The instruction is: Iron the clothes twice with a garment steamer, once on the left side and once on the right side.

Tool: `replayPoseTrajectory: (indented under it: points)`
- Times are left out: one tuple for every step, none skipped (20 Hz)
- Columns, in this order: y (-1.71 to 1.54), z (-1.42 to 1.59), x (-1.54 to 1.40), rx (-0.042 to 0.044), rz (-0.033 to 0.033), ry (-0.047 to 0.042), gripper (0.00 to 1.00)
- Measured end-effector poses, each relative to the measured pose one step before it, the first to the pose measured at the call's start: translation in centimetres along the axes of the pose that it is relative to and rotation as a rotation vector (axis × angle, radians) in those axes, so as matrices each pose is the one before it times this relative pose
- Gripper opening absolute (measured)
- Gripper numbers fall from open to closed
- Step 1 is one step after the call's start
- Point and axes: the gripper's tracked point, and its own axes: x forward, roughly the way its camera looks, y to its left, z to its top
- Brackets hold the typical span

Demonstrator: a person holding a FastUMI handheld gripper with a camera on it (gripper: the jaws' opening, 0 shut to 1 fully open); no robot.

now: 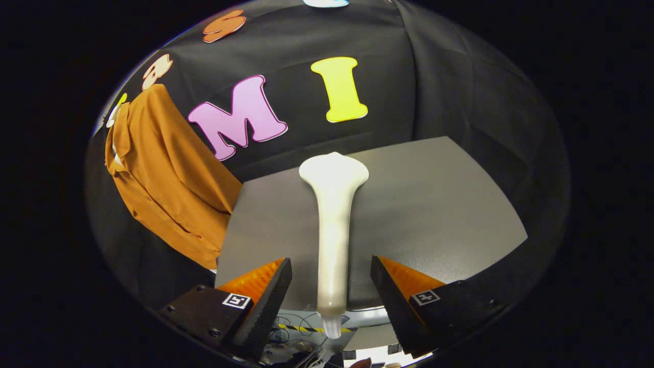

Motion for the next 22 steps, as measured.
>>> replayPoseTrajectory:
  points:
    - [0.088, -0.464, 1.089, 0.00748, 0.00750, 0.03085, 0.98]
    - [0.140, -0.243, 0.926, 0.00710, 0.00450, 0.02445, 0.95]
    - [0.087, -0.243, 0.470, 0.01001, -0.00425, 0.02377, 0.90]
    - [0.294, 0.274, 0.089, -0.00550, 0.00280, -0.00805, 0.80]
    - [-0.784, -0.348, 0.328, -0.01229, -0.03590, 0.01780, 0.74]
    - [-0.287, 0.065, 0.274, -0.00966, -0.01913, -0.01354, 0.64]
    - [-0.098, 0.277, -0.138, 0.00177, -0.00557, -0.00129, 0.53]
    - [0.092, 0.042, 0.317, 0.00050, 0.00432, -0.01155, 0.43]
    - [0.319, -0.110, -0.721, 0.01001, 0.00455, -0.00948, 0.32]
    - [-0.134, 0.412, -0.179, 0.02565, 0.00602, -0.01780, 0.26]
    - [-0.197, 0.255, -0.269, 0.01015, 0.00591, -0.02230, 0.26]
    - [-0.141, 0.150, -0.587, 0.00347, 0.00321, -0.02125, 0.26]
    - [-0.266, 0.336, -0.760, -0.00128, -0.00489, -0.02546, 0.26]
    - [-0.158, 0.605, -1.022, -0.00744, -0.00355, -0.03257, 0.26]
    - [-0.164, 0.774, -1.119, -0.00265, -0.00455, -0.03852, 0.26]
    - [-0.030, 0.969, -1.201, 0.00005, -0.00518, -0.04139, 0.26]
    - [0.135, 0.619, -1.330, -0.01098, -0.00326, -0.03156, 0.26]
    - [0.242, 0.580, -1.462, -0.01303, -0.00312, -0.03676, 0.26]
    - [0.372, 0.716, -1.446, -0.00837, -0.00385, -0.03854, 0.26]
    - [0.628, 0.542, -1.406, -0.00998, -0.00298, -0.03505, 0.26]
    - [0.871, 0.458, -1.479, -0.00558, -0.00153, -0.03397, 0.26]
    - [0.954, 0.353, -1.274, 0.00012, -0.00168, -0.03481, 0.26]
